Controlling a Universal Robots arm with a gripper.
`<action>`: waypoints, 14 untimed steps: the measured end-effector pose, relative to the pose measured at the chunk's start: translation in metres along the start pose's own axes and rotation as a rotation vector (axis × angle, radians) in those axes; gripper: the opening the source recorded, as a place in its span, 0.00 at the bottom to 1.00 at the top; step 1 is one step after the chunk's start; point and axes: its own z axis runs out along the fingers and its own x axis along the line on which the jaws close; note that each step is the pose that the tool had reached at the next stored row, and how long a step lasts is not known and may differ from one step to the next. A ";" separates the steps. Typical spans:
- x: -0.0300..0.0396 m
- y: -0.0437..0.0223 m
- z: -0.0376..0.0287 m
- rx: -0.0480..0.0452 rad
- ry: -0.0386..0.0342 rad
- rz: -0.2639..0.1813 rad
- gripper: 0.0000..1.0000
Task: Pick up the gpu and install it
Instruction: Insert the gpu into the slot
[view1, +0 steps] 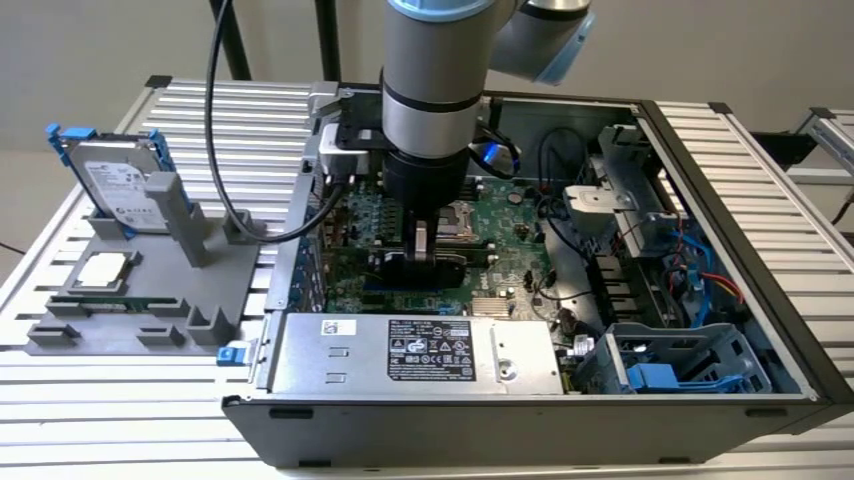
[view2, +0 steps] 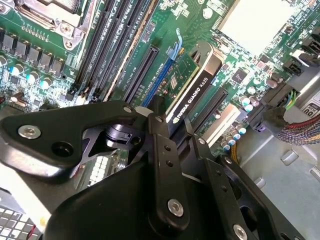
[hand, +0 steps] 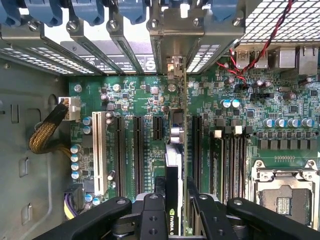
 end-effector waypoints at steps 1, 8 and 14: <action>0.0001 0.0000 0.0000 0.0000 0.0000 -0.001 0.00; 0.0003 0.0018 0.0007 -0.0001 0.0004 -0.006 0.00; 0.0003 0.0020 0.0084 -0.0007 0.0007 -0.005 0.00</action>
